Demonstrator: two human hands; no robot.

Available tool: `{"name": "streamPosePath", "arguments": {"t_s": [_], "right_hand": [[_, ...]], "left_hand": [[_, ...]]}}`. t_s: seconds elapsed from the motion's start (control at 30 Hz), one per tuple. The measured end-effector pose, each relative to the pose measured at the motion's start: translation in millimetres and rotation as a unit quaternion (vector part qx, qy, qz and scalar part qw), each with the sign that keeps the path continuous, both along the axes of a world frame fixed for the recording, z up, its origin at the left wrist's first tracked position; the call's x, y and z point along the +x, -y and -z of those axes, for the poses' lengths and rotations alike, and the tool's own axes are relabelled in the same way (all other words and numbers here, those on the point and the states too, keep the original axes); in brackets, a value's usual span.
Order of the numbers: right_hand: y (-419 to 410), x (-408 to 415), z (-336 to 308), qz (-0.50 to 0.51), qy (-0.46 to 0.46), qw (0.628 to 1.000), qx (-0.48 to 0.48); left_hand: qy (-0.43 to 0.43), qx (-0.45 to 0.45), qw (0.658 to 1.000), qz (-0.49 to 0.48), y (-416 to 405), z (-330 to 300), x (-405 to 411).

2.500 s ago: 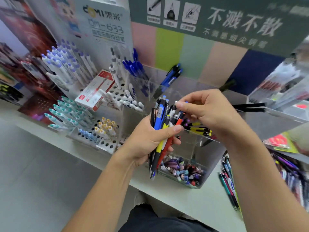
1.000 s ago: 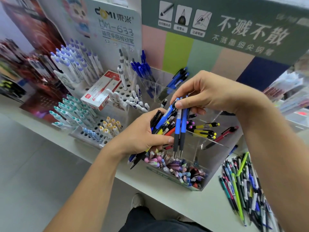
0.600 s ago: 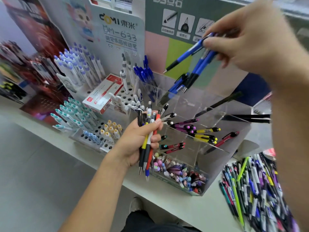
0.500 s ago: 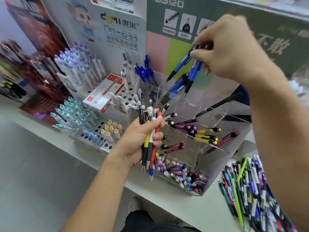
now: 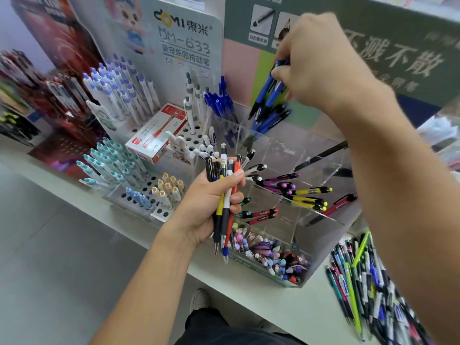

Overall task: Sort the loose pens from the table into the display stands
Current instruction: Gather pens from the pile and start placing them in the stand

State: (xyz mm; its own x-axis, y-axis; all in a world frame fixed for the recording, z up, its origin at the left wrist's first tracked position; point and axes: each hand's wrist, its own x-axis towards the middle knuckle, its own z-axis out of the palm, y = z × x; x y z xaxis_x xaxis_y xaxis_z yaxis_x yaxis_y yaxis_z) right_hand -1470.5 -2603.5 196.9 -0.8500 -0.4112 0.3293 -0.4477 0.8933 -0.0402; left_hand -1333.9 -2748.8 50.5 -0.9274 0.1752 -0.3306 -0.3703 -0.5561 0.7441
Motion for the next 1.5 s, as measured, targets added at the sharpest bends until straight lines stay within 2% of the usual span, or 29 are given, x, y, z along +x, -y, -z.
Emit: {"name": "streamPosePath", "arguments": {"t_s": [0.1, 0.27, 0.37, 0.53, 0.7, 0.77, 0.83, 0.87, 0.93, 1.0, 1.03, 1.13, 1.2, 1.27, 1.33, 1.43, 1.5], "right_hand": [[-13, 5, 16, 0.016, 0.011, 0.999, -0.034], [-39, 27, 28, -0.06, 0.035, 0.997, -0.014], [-49, 34, 28, -0.05, 0.072, 0.995, -0.037], [-23, 16, 29, -0.04, 0.109, 0.993, -0.019], [-8, 5, 49, -0.013, 0.174, 0.985, -0.005], [-20, 21, 50, -0.005, 0.134, 0.991, -0.024], [-29, 50, 58, -0.003, 0.06, 0.993, -0.102], [-30, 66, 64, -0.008, 0.062, 0.986, -0.155], [-27, 89, 80, -0.017, 0.199, 0.956, -0.215], [-24, 96, 99, -0.018, 0.363, 0.891, -0.272], [-24, 97, 105, -0.015, 0.403, 0.862, -0.308], [-26, 93, 110, 0.005, 0.407, 0.808, -0.426], [-36, 85, 102, 0.023, 0.332, 0.786, -0.521], [-49, 77, 92, 0.022, 0.21, 0.81, -0.548], [-53, 76, 91, 0.007, 0.129, 0.854, -0.504], [-34, 81, 115, -0.008, 0.086, 0.926, -0.369], [-20, 81, 134, -0.015, 0.094, 0.947, -0.308]], "left_hand": [[0.006, 0.001, 1.0, -0.005, 0, -1, 0], [0.005, -0.004, 1.0, -0.003, -1, -2, 0], [0.007, 0.0, 1.0, 0.003, -4, -2, -1], [0.025, 0.017, 0.999, 0.025, -9, -2, -3], [0.018, -0.078, 0.996, 0.046, -7, 2, 4], [0.012, -0.127, 0.991, 0.044, -2, 7, 10], [0.004, -0.156, 0.987, 0.048, 1, 11, 15], [-0.003, -0.163, 0.985, 0.049, 2, 12, 17], [-0.017, -0.168, 0.983, 0.069, 3, 14, 20], [-0.023, -0.168, 0.981, 0.095, 1, 14, 20], [-0.021, -0.171, 0.98, 0.101, 1, 15, 20], [-0.024, -0.175, 0.978, 0.112, 0, 15, 19], [-0.034, -0.176, 0.977, 0.116, 1, 17, 19], [-0.025, -0.154, 0.983, 0.093, 3, 20, 19], [-0.002, -0.117, 0.992, 0.052, 4, 23, 18], [0.041, -0.042, 0.998, 0.014, 2, 24, 16], [0.052, 0.01, 0.999, 0.009, 2, 25, 15]]}}
